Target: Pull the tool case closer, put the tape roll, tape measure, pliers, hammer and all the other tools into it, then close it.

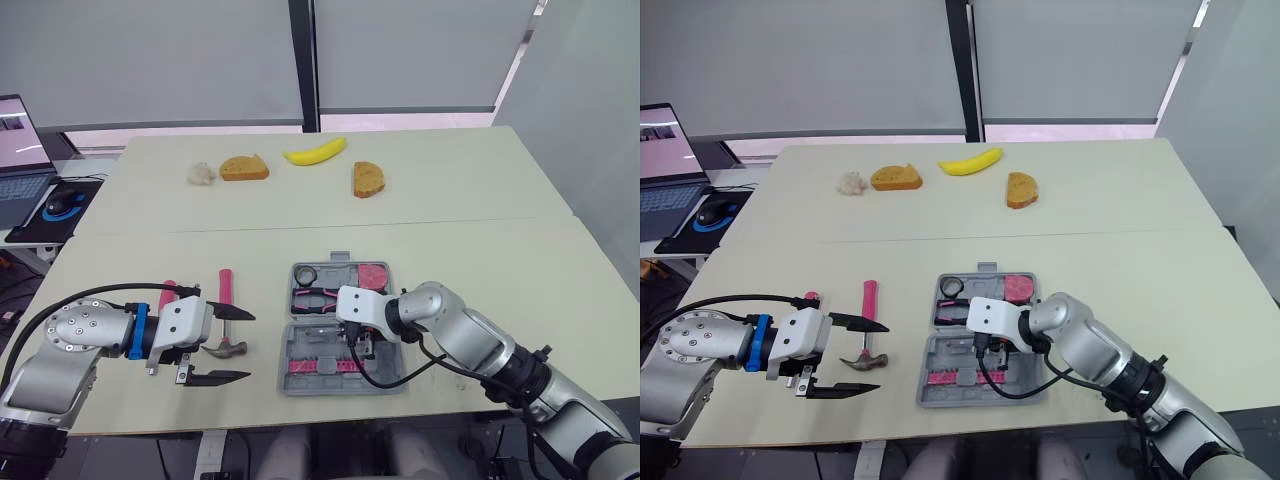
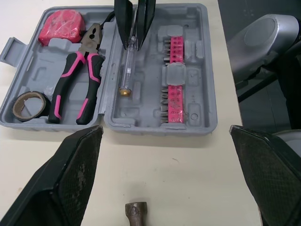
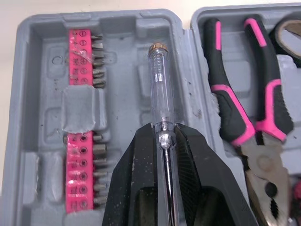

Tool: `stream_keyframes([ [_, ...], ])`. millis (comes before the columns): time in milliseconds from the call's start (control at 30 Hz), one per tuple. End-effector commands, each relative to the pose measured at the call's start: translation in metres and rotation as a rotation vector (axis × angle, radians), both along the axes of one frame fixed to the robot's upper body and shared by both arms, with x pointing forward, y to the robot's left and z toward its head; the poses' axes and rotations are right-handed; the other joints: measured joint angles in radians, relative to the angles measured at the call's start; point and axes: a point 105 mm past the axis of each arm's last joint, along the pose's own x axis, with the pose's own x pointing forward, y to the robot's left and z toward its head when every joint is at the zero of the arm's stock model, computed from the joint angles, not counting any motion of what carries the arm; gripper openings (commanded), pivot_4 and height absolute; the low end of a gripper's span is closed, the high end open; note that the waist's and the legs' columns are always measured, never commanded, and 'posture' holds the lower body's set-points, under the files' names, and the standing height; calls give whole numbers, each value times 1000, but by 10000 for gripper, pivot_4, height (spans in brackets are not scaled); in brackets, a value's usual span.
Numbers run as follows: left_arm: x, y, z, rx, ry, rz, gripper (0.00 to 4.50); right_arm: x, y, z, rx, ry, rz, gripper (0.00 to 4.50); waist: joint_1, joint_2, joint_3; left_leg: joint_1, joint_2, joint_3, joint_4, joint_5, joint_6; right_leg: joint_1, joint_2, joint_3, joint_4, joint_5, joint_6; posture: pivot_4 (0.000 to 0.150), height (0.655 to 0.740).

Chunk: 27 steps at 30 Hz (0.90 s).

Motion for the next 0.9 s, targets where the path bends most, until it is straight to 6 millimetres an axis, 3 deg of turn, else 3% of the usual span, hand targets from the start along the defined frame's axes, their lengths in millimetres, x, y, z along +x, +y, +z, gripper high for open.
stream_keyframes([
  [33,0,-1,4,0,-26,-5,45000,3,7,7,7,-50,30,3090,0,0,0,0,0,0,0,0,0,0,0,0,0,0,0,1500,7400],
  [700,-3,-6,1,-22,-20,-15,45000,14,17,1,6,-74,44,3089,0,0,0,0,0,0,0,0,0,0,0,0,0,0,0,1500,7400],
  [733,-3,-6,1,-22,-20,-15,45000,15,17,1,7,-76,44,10186,0,0,0,0,0,0,0,0,0,0,0,0,0,0,0,1500,7400],
  [900,-2,-7,2,-22,-19,-17,45000,15,19,17,61,-98,55,19857,0,0,0,0,0,0,0,0,0,0,0,0,1,0,0,1500,7400],
])
